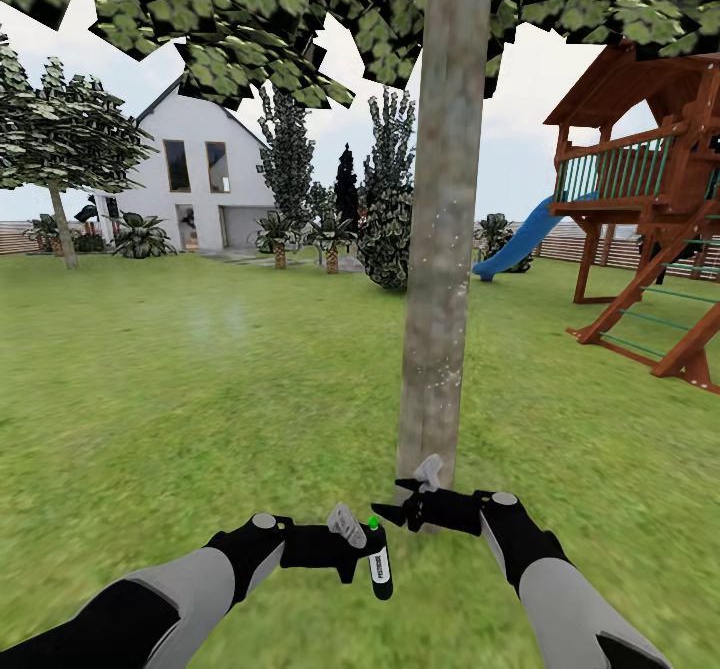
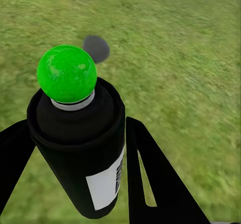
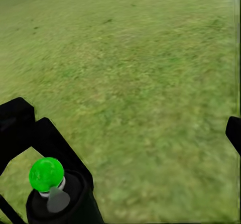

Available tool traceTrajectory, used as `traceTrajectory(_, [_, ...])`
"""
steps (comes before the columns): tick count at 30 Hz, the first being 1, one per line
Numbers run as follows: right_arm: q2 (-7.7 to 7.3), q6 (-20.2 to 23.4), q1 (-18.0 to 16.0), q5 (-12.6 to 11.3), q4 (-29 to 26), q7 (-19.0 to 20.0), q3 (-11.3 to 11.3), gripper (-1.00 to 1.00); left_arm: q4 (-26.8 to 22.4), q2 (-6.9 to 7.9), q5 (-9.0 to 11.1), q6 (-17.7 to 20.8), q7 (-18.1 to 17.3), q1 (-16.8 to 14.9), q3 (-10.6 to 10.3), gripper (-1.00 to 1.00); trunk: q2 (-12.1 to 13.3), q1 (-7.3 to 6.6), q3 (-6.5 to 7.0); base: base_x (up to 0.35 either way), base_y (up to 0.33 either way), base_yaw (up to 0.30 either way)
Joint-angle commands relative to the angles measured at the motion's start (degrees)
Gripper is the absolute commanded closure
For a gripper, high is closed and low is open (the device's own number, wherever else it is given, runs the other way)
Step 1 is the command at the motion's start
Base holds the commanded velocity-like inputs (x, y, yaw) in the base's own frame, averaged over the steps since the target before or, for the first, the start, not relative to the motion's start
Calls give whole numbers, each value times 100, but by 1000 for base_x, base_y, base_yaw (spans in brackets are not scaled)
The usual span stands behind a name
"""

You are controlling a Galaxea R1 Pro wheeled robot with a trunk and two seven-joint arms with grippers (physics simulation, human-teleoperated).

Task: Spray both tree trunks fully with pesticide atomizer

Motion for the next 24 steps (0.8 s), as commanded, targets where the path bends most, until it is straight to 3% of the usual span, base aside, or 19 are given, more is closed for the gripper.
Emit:
traceTrajectory(1, [0, 1, 0, 0, 0, -82, 0, -100, -1, 0, 2, -5, 4, 0, 15, 100, 0, 0, 0, 0, 0, 0])
traceTrajectory(24, [-13, -208, 0, 0, 290, -322, 44, -100, -1, 0, 2, -12, -15, 0, 11, 100, 0, 0, 0, 0, 0, 0])
